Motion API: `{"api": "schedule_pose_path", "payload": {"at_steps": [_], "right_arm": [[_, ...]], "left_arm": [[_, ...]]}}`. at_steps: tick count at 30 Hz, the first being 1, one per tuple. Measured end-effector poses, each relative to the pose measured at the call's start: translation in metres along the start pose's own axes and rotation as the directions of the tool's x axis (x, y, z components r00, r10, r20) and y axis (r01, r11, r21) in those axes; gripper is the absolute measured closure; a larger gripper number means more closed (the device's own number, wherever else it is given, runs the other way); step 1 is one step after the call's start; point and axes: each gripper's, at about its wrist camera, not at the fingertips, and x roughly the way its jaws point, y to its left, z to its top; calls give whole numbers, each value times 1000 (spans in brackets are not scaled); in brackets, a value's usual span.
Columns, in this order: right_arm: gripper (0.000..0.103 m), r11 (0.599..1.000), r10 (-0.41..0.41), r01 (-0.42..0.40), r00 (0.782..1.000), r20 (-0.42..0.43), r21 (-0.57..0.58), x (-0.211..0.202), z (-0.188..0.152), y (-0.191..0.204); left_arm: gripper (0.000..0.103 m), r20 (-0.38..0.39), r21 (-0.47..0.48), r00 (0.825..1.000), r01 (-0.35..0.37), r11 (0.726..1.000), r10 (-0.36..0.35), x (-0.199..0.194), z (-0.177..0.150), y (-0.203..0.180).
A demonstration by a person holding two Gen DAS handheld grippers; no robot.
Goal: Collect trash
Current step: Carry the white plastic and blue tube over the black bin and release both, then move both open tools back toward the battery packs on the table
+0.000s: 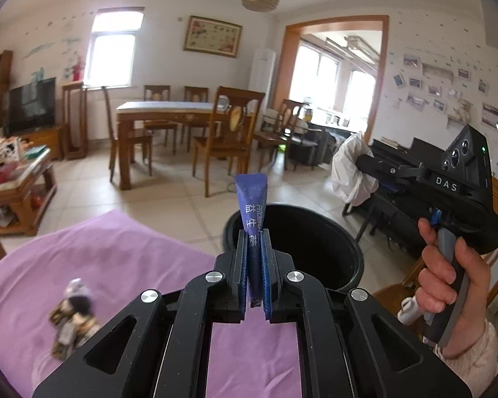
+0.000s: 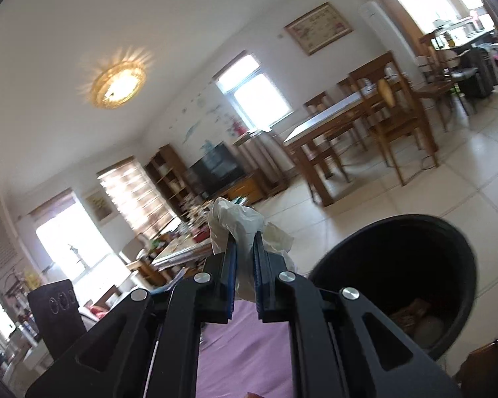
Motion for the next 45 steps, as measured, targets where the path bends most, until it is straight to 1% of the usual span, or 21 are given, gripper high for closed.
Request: {"api": "schedule_pose_path", "payload": {"at_steps": [5, 12, 18, 22, 23, 25, 26, 27, 28, 29, 31, 34, 36, 39, 42, 45], "right_arm": [[93, 996, -64, 62, 998, 26, 65, -5, 6, -31], [93, 987, -110, 107, 994, 18, 124, -7, 7, -63], [93, 980, -134, 133, 991, -4, 148, -6, -1, -68], [89, 977, -139, 142, 990, -25, 162, 1, -4, -73], [89, 976, -135, 139, 990, -33, 168, 3, -5, -74], [88, 973, -137, 142, 990, -39, 180, 3, -6, -77], [79, 972, -143, 147, 989, -38, 183, 3, -6, -78], [70, 971, -145, 149, 989, -38, 186, 2, -6, -78], [40, 969, -144, 147, 989, -32, 196, 0, -6, -77], [12, 967, -145, 148, 989, -26, 208, -2, -7, -78], [10, 963, -144, 140, 990, 0, 232, -6, -7, -78], [10, 965, -157, 155, 988, -8, 210, -6, -6, -75], [10, 966, -155, 154, 988, -10, 208, -4, -6, -71], [10, 970, -157, 158, 987, -19, 188, -2, -7, -68], [10, 975, -152, 157, 987, -44, 156, 6, -8, -61], [10, 982, -143, 151, 987, -76, 112, 18, -15, -49]], "left_arm": [[95, -18, 4, 999, 39, 999, -38, 46, 7, -19], [95, -60, 3, 994, 87, 996, -87, 106, 3, -41], [95, -112, -17, 988, 102, 995, -103, 153, -4, -46], [95, -136, -31, 985, 102, 994, -105, 173, -10, -44], [94, -138, -34, 985, 96, 995, -100, 175, -10, -42], [84, -138, -37, 986, 90, 995, -94, 177, -11, -42], [70, -137, -36, 987, 85, 996, -89, 178, -7, -47], [49, -131, -34, 988, 76, 997, -79, 177, -6, -47], [41, -116, -30, 991, 57, 998, -60, 177, -5, -48], [36, -104, -27, 993, 49, 998, -52, 170, -6, -48], [36, -97, -19, 994, 47, 999, -49, 165, -4, -48], [36, -96, -3, 994, 43, 999, -43, 154, -6, -48], [31, -92, 15, 995, 33, 999, -31, 142, -7, -46], [30, -84, 21, 996, 13, 1000, -11, 122, -13, -39], [30, -95, -17, 995, -11, 1000, 9, 95, -26, -17], [30, -123, -61, 990, -80, 995, 73, 66, -43, 18]]}}
